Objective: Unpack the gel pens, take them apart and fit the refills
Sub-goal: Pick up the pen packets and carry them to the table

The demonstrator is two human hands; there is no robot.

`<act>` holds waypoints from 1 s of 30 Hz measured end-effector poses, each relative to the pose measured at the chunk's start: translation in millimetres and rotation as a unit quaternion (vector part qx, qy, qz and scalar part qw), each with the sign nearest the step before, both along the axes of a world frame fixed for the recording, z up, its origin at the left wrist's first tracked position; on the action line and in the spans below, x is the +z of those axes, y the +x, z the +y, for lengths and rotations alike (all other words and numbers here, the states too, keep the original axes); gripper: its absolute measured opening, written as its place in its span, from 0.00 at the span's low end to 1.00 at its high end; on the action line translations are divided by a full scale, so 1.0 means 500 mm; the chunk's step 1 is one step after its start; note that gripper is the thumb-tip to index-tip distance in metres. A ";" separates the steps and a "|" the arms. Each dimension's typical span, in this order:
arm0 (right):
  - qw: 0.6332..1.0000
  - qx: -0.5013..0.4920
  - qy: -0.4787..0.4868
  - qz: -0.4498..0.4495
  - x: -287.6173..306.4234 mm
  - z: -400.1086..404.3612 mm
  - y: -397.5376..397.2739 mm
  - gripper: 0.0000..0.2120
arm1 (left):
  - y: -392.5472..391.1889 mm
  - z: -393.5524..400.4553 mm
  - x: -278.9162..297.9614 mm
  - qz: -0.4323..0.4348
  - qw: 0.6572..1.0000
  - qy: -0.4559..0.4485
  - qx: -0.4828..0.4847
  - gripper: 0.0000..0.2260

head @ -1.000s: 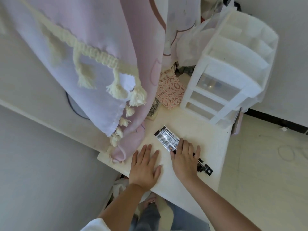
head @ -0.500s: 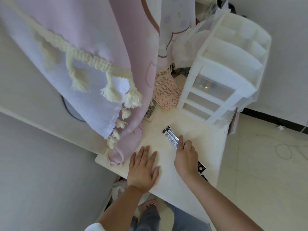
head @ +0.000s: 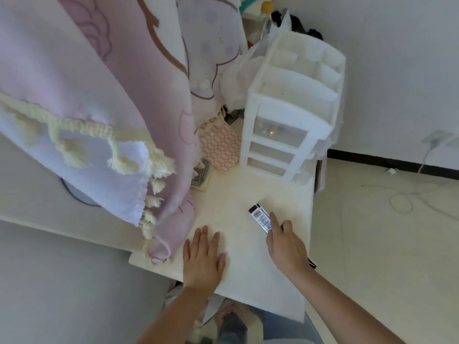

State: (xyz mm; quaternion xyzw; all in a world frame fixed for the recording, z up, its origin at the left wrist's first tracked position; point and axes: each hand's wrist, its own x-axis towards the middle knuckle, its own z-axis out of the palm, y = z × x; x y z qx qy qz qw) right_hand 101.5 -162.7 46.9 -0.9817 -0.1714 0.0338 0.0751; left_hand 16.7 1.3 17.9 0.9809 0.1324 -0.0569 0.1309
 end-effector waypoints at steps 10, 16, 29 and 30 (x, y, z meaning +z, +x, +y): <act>0.945 -0.258 0.192 0.064 0.032 -0.248 -0.060 0.25 | 0.145 -0.240 0.068 0.029 0.971 -0.025 -0.234 0.28; 0.869 -0.426 0.248 0.036 0.062 -0.510 -0.108 0.19 | 0.216 -0.528 0.108 0.009 0.911 -0.083 -0.404 0.15; 0.691 -0.657 0.284 -0.104 0.117 -1.067 -0.307 0.17 | 0.168 -1.226 0.160 0.057 0.784 -0.234 -0.572 0.26; 0.675 -0.672 0.285 -0.108 0.117 -1.094 -0.316 0.17 | 0.168 -1.258 0.160 0.058 0.777 -0.243 -0.577 0.27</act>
